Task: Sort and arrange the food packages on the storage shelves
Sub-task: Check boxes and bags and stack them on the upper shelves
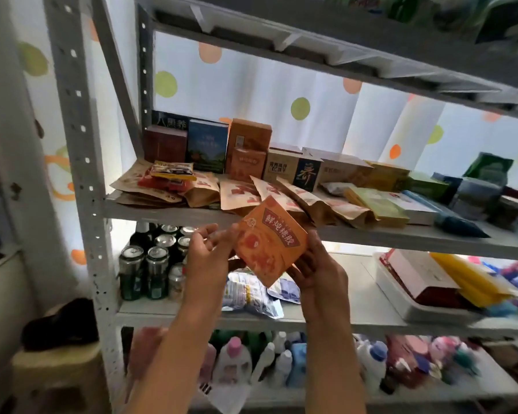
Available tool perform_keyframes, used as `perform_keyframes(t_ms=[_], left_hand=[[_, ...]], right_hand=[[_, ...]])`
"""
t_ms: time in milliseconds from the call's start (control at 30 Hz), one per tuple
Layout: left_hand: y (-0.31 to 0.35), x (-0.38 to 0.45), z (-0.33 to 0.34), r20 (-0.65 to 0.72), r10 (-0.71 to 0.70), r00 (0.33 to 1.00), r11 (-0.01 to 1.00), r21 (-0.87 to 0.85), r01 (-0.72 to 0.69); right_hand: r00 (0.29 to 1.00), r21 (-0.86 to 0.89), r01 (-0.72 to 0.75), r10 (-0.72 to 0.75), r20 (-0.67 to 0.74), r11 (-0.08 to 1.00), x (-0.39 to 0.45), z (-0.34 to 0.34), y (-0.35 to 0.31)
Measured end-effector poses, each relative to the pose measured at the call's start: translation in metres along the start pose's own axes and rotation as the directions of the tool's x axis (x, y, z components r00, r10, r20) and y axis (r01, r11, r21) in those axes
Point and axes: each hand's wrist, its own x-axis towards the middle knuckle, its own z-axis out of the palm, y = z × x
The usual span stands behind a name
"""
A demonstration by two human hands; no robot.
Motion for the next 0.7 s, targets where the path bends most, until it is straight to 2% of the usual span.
perform_keyframes(t_ms=[133, 333, 433, 700], left_hand=[[-0.043, -0.043, 0.018, -0.092, -0.081, 0.992, 0.990, -0.120, 0.070], [-0.082, -0.099, 0.025, -0.188, -0.190, 0.964, 0.979, -0.109, 0.172], [-0.088, -0.116, 0.030, -0.173, -0.199, 0.965, 0.977, -0.114, 0.181], [-0.097, -0.157, 0.059, -0.043, -0.346, 0.937, 0.932, -0.136, 0.337]], right_hand=[[0.993, 0.081, -0.026, 0.035, -0.112, 0.996, -0.019, -0.040, 0.006], [0.992, -0.022, 0.038, -0.041, -0.118, 0.999, -0.054, -0.096, 0.013], [0.987, -0.066, 0.083, -0.091, -0.135, 0.994, -0.070, -0.117, 0.014], [0.959, -0.099, 0.213, -0.227, -0.167, 0.972, -0.105, -0.161, -0.004]])
